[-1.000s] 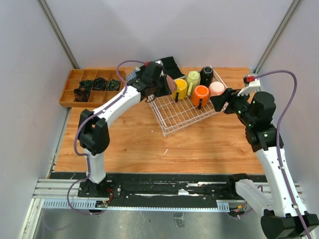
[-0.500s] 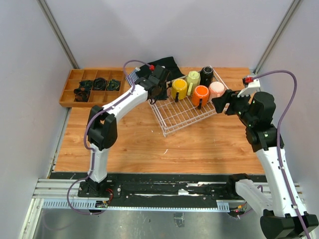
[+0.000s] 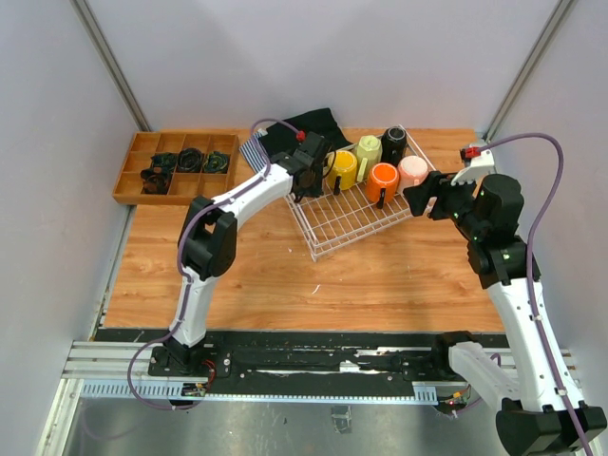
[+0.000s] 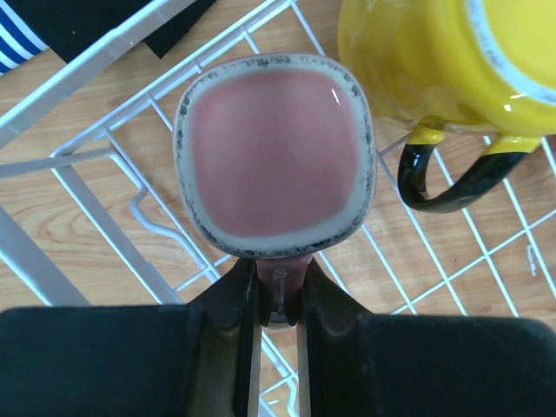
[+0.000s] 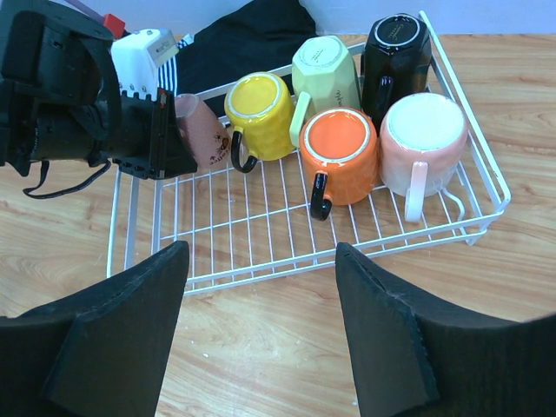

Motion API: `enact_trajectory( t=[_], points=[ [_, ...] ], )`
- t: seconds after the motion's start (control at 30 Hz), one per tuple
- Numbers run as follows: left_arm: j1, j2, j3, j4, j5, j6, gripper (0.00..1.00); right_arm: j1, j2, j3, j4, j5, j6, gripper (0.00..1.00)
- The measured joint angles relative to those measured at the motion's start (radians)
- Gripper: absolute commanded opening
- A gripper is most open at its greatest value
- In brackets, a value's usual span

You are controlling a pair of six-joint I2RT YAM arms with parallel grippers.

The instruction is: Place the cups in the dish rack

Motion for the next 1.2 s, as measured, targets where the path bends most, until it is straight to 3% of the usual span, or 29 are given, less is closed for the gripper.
enact_trajectory(
  t=[0.47, 0.73, 0.9, 1.2],
  points=[
    [-0.007, 0.048, 0.027, -0.004, -0.061, 0.039, 0.01, 0.000, 0.014, 0.000, -0.001, 0.001, -0.011, 0.69],
    [-0.008, 0.060, 0.029, 0.017, -0.089, 0.039, 0.38, 0.000, 0.023, 0.001, -0.001, 0.001, -0.014, 0.69],
    [-0.011, 0.059, -0.010, 0.048, -0.088, 0.038, 0.54, 0.000, 0.030, 0.003, -0.003, 0.000, -0.014, 0.69],
    [-0.031, -0.010, -0.117, 0.151, -0.060, 0.017, 0.69, 0.000, 0.034, 0.004, -0.002, -0.001, -0.014, 0.70]
  ],
)
